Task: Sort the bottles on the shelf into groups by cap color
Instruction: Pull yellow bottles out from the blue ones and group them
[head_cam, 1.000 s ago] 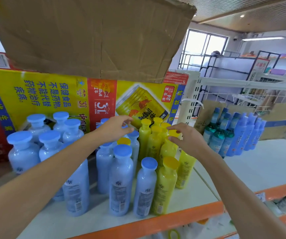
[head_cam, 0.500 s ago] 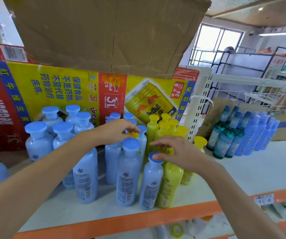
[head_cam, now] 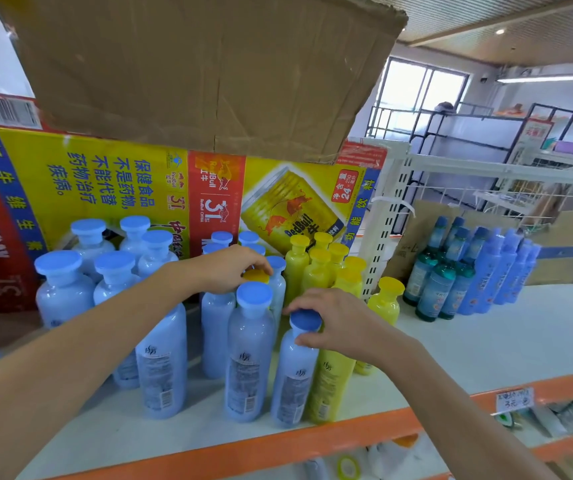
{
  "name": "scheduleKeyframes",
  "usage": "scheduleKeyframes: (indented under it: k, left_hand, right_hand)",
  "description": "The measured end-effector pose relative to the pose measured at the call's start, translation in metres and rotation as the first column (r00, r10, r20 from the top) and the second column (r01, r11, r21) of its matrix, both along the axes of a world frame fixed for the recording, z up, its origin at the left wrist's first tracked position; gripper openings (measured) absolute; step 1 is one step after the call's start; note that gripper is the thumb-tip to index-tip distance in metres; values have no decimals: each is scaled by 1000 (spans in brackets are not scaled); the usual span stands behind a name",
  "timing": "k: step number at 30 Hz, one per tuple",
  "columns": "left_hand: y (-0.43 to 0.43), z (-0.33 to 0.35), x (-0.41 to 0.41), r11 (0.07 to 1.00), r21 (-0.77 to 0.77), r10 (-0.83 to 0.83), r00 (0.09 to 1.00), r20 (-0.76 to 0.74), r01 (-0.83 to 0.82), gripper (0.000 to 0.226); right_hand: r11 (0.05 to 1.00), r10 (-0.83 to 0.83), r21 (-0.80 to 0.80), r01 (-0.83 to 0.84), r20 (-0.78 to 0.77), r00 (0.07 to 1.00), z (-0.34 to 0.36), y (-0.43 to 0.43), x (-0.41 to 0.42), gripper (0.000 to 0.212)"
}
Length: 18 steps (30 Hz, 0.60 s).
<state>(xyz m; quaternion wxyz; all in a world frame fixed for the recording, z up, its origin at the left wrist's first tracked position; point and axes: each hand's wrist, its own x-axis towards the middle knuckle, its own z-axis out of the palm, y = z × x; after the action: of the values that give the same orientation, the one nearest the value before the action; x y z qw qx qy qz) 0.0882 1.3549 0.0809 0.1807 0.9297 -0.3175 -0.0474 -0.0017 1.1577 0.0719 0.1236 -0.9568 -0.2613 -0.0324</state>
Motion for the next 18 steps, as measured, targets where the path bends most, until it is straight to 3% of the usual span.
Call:
scheduleKeyframes:
  k: [18]
  left_hand:
    - [-5,24,3,996,-75,-52,998,42,55,40]
  right_hand:
    - [998,16,66,-15,-11,1000,-5,-7,2,43]
